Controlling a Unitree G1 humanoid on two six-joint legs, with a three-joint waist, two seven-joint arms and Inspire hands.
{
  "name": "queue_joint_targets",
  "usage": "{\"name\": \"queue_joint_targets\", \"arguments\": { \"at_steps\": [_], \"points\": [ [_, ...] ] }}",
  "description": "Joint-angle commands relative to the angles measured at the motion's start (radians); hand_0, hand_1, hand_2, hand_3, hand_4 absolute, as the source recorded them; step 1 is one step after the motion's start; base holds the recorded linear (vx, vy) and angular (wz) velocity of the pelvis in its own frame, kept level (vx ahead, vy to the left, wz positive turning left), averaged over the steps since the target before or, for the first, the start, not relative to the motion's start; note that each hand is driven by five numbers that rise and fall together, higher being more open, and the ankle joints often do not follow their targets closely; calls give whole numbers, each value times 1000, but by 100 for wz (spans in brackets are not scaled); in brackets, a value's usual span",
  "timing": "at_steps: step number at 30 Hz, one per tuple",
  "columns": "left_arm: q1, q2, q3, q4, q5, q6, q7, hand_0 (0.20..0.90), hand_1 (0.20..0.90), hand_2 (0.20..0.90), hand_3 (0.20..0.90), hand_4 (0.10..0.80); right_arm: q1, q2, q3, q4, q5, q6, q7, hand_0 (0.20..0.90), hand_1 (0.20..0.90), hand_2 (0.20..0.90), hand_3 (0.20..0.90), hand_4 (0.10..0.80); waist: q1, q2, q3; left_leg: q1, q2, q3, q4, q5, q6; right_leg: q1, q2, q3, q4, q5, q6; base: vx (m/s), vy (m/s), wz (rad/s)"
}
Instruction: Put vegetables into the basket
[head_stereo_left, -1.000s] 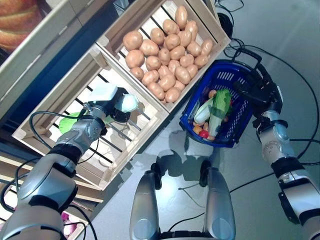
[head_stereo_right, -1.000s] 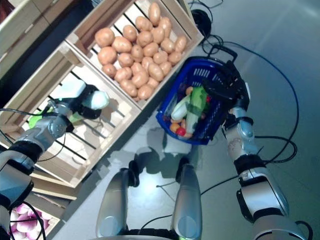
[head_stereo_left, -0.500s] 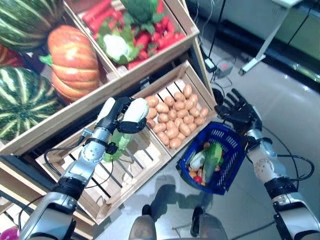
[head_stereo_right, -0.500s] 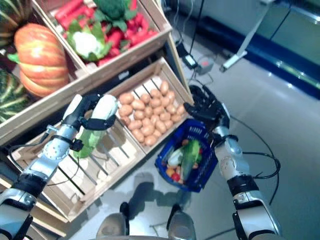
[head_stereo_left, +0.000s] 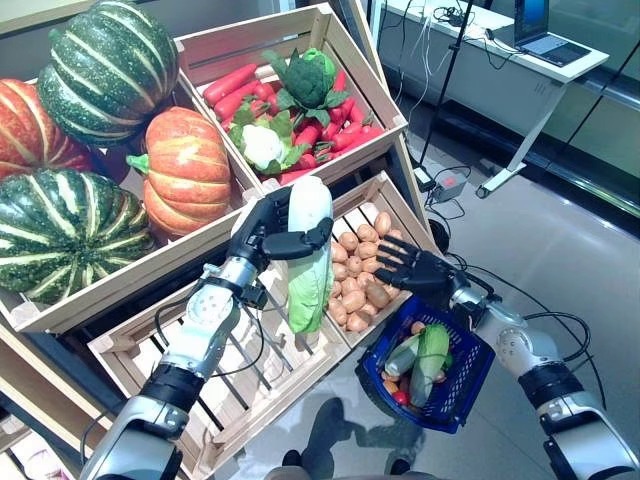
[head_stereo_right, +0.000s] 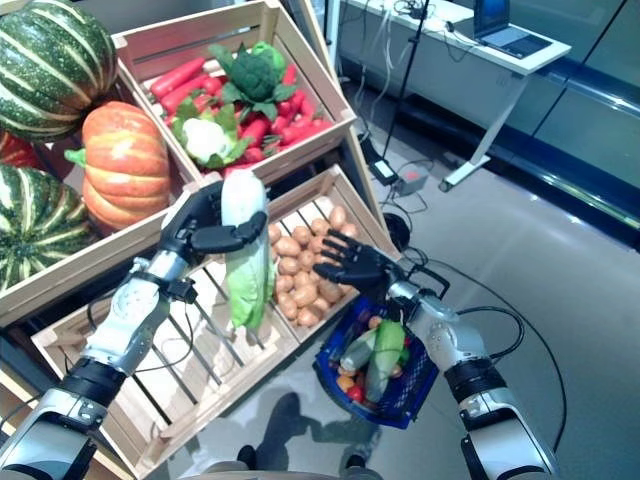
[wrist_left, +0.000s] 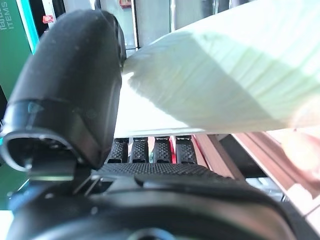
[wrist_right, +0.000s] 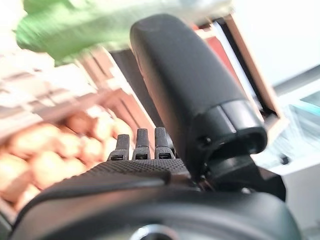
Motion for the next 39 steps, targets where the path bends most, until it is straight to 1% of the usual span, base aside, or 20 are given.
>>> {"name": "queue_joint_targets", "arguments": {
  "at_steps": [1,6,9,15,19,21,25,30,35,37,39],
  "points": [
    [-119,-2,23,-47,-78,-77,11,300,300,300,300,400,-65,-21,28,-41,8,-37,117,900,900,900,900,800,8,-14,-144,-61,9,-18,-8,30,-18,-17,-29,-16,2,56,-44,-6,-46,1],
    [-134,-17,-7,-46,-78,-69,-6,300,300,300,300,400,-75,-11,54,-61,1,-35,135,900,900,900,900,800,2,-14,-144,-59,8,-19,-8,27,-17,-15,-23,-13,2,52,-47,-3,-13,0],
    [-129,-30,-22,-59,-95,-63,-40,300,300,300,300,400,-71,-1,60,-90,1,-33,152,900,900,900,900,800,0,-13,-143,-55,6,-19,-8,25,-15,-12,-21,-8,2,50,-47,0,0,0],
    [-121,-60,-60,-74,-119,-36,-91,300,300,300,300,400,-92,42,83,-138,2,-46,132,900,900,900,900,800,-2,-12,-142,-42,3,-17,-8,19,-11,-5,-20,2,2,48,-47,0,0,0],
    [-94,-88,-79,-87,-151,-19,-127,300,300,300,300,400,-96,58,91,-152,-23,-58,127,900,900,900,900,800,-2,-14,-142,-32,2,-15,-8,13,-7,0,-23,8,2,50,-45,8,4,0],
    [-83,-98,-86,-97,-157,-12,-144,300,300,300,300,400,-99,64,100,-163,-41,-50,121,900,900,900,900,800,-2,-14,-141,-29,1,-14,-8,12,-6,2,-24,11,2,50,-44,15,9,0],
    [-79,-120,-109,-113,-172,-9,-172,300,300,300,300,400,-117,76,127,-146,-56,-17,136,900,900,900,900,800,2,-15,-139,-26,1,-14,-8,11,-5,4,-27,13,2,52,-43,8,4,0],
    [-92,-133,-149,-149,-191,-4,-209,300,300,300,300,400,-132,91,177,-119,-25,61,251,900,900,900,900,800,12,-19,-138,-23,0,-17,-8,10,-4,8,-30,8,2,53,-43,31,3,0],
    [-102,-148,-172,-171,-239,3,-229,300,300,300,300,400,-138,122,213,-104,0,109,316,900,900,900,900,800,18,-20,-137,-20,0,-24,-8,8,-3,14,-30,7,2,50,-45,37,0,1],
    [-104,-161,-176,-178,-270,9,-236,300,300,300,300,400,-138,136,224,-97,-8,132,339,900,900,900,900,800,19,-21,-141,-19,0,-25,-8,7,-3,16,-30,8,2,49,-46,45,6,1],
    [-104,-175,-180,-185,-284,-4,-237,300,300,300,300,400,-135,148,238,-76,-32,151,373,900,900,900,900,800,20,-21,-144,-17,0,-27,-8,6,-3,17,-31,11,2,47,-46,48,4,1]
  ]
}}
